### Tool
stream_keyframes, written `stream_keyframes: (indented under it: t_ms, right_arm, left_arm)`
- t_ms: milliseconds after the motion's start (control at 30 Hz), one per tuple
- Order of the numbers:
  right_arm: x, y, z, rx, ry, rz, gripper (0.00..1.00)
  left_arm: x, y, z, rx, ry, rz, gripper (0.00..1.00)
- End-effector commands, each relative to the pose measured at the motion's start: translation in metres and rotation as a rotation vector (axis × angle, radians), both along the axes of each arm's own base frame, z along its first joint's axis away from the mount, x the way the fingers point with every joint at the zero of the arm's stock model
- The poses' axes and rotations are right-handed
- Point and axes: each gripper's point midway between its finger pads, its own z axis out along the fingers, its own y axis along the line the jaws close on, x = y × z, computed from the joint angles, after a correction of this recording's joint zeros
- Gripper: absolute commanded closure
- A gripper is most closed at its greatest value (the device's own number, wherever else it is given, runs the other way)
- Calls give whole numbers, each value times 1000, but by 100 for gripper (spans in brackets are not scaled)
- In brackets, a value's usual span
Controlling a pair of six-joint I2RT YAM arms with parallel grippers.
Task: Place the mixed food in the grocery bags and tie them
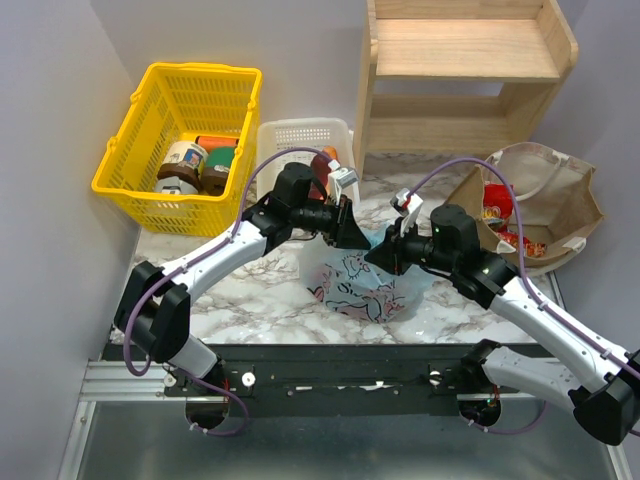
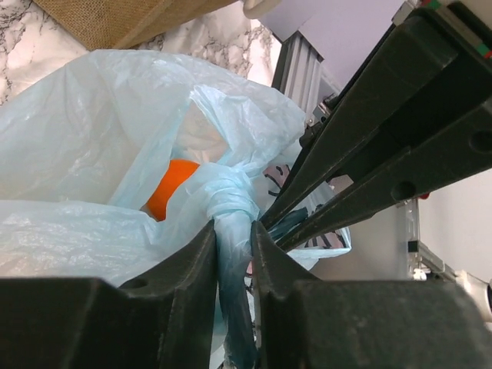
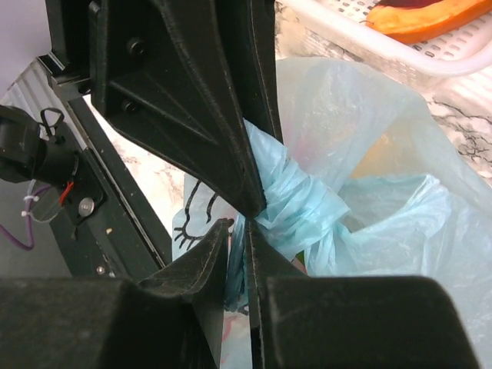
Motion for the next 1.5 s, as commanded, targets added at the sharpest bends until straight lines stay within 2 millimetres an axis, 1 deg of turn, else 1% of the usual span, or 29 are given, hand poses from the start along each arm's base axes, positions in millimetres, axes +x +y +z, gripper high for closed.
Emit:
stream_keyframes:
  t_ms: [0,133,167,233,267,300,367,400,433,467,500,533,567,600,633,667,700,800,900,933,1100,1200,1333,1467]
  right_arm:
    - [-5,4,4,4,-54,54,76]
    - [-6,3,3,-11,-61,62,71]
    - [-7,2,5,-12,-62,62,68]
    - [-6,0,14,-11,-85,50,54]
    - [-6,-4,17,-19,-86,38,45]
    - [-3,-5,34,-4,-115,23,32]
    - [-4,-11,51,-6,-145,0,26]
    - [-2,-14,69,12,-179,-15,21]
    - [3,-20,79,11,-203,-62,18]
    - [5,-23,85,9,-212,-82,15]
    - [7,-25,90,-1,-234,-87,11]
    - [8,-26,103,6,-260,-90,10]
    - [14,-18,98,-26,-251,-50,8]
    - [13,-13,102,-22,-258,-10,9]
    - [13,-10,99,-27,-252,16,9]
    - [16,-5,92,-40,-232,36,9]
    - [14,-1,90,-34,-221,62,9]
    - [18,2,81,-66,-231,104,12]
    - [16,6,73,-73,-221,150,16]
    - [12,8,71,-65,-205,175,17]
    - [9,9,56,-70,-126,189,24]
    - [6,7,42,-90,-75,186,25]
    - [7,1,25,-132,-33,152,25]
    - [10,-3,17,-160,-21,130,25]
  left_arm:
    - [4,-6,13,-51,-11,-7,78]
    - [3,-8,14,-76,-16,-17,100]
    - [1,-8,13,-79,-18,-24,100]
    - [1,-6,16,-86,-50,-29,100]
    - [0,-5,16,-85,-65,-34,100]
    - [-1,-2,21,-91,-113,-42,100]
    - [-3,1,21,-88,-150,-44,100]
    - [-6,3,25,-94,-180,-52,100]
    - [-7,6,23,-93,-211,-59,100]
    - [-9,7,24,-96,-231,-66,100]
    - [-12,9,29,-106,-255,-72,100]
    - [-15,11,27,-107,-278,-83,100]
    - [-19,14,30,-118,-310,-95,100]
    - [-20,15,30,-119,-315,-98,100]
    - [-22,15,30,-120,-320,-104,100]
    - [-22,16,30,-121,-323,-106,100]
    - [-22,16,29,-118,-324,-106,100]
    - [-22,18,29,-111,-335,-101,100]
    - [-22,18,29,-109,-339,-97,100]
    - [-22,18,29,-108,-340,-94,100]
    - [-19,21,34,-106,-372,-60,100]
    - [-15,24,35,-98,-397,-25,100]
    - [-13,25,37,-105,-411,-5,100]
    - [-13,26,38,-105,-422,3,100]
